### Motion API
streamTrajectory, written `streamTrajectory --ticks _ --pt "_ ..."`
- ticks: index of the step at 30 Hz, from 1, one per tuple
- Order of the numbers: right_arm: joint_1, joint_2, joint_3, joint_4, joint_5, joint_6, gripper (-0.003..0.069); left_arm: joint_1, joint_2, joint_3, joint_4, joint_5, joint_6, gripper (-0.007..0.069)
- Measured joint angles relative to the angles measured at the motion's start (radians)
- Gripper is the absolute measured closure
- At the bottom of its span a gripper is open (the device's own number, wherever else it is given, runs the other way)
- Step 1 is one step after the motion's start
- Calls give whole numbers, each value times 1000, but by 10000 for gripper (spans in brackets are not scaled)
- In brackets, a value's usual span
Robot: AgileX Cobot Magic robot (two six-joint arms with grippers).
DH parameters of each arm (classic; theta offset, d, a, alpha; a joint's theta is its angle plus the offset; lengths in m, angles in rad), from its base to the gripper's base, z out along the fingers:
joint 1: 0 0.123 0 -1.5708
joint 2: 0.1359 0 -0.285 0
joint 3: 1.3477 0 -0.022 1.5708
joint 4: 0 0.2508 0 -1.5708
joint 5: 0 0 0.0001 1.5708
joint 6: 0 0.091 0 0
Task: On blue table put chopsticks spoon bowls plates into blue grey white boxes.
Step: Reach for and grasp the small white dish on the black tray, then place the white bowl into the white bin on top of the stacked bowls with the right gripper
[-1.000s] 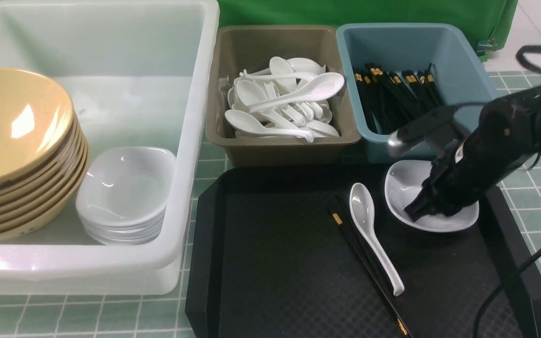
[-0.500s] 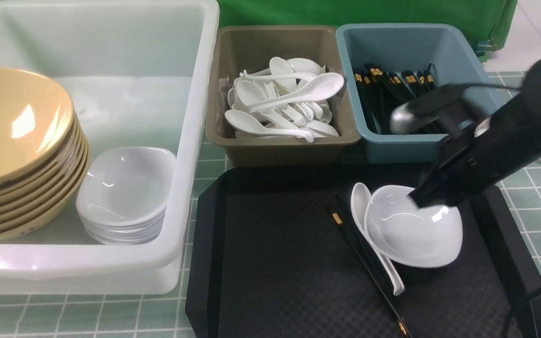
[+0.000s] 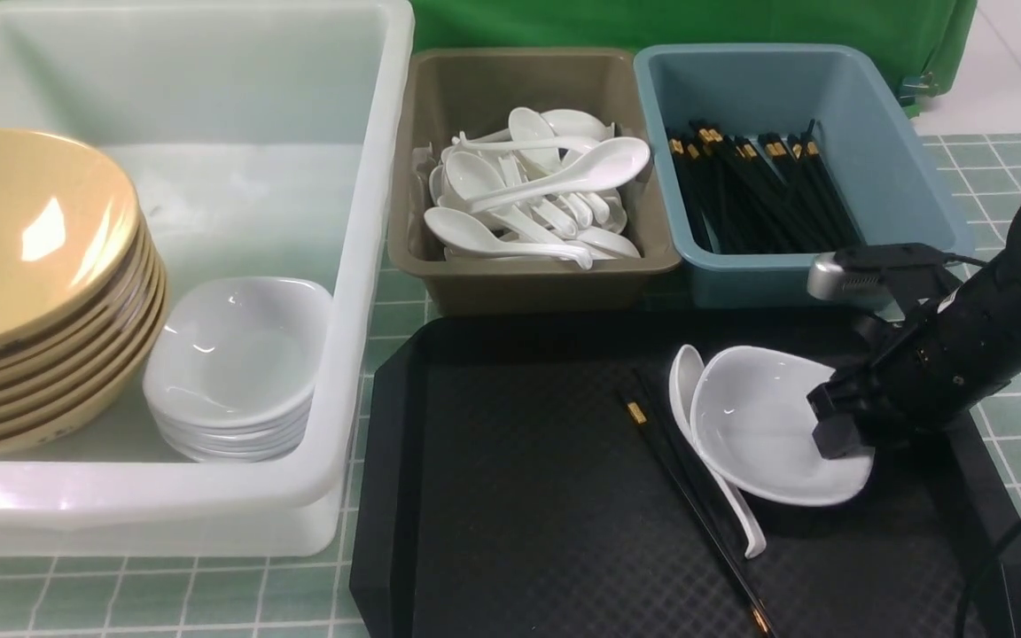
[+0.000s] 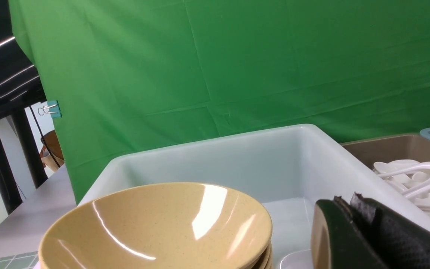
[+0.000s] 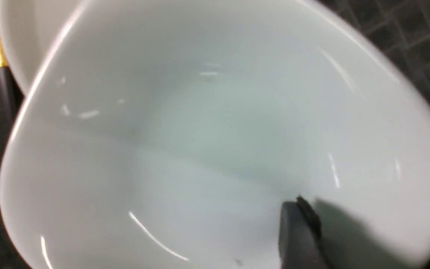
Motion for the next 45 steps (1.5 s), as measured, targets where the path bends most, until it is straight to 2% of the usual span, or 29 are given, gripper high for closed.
streamTrajectory --ticks 1,5,12,15,18,21,25,28,32,33,34,39,45 --pt "0 0 0 3 0 0 335 0 0 0 0 0 0 620" --pt "0 1 -2 44 -7 -7 440 0 0 1 0 0 0 620" --pt "0 -38 -4 57 0 -24 496 0 0 1 0 0 0 620" --pt "0 -148 -5 45 24 -44 578 0 0 1 1 0 0 620" --pt "2 -237 -29 29 32 -56 589 0 0 1 4 0 0 620" --pt "21 -334 -89 71 30 -86 589 0 0 1 7 0 0 620" --pt "146 -388 -217 243 -27 -209 589 0 0 1 7 -6 0 620" --pt "326 -347 -320 376 -132 -340 589 0 0 1 7 -12 0 620" --pt "495 -247 -417 420 -245 -474 589 0 0 1 7 -13 0 620" --pt "573 -164 -475 430 -296 -562 589 0 0 1 7 -13 0 620" --pt "606 -113 -506 435 -319 -624 589 0 0 1 7 -14 0 620" --pt "658 116 -633 439 -350 -835 589 0 0 1 7 -14 0 620" --pt "666 261 -716 469 -379 -927 573 0 0 1 8 -6 3 620"
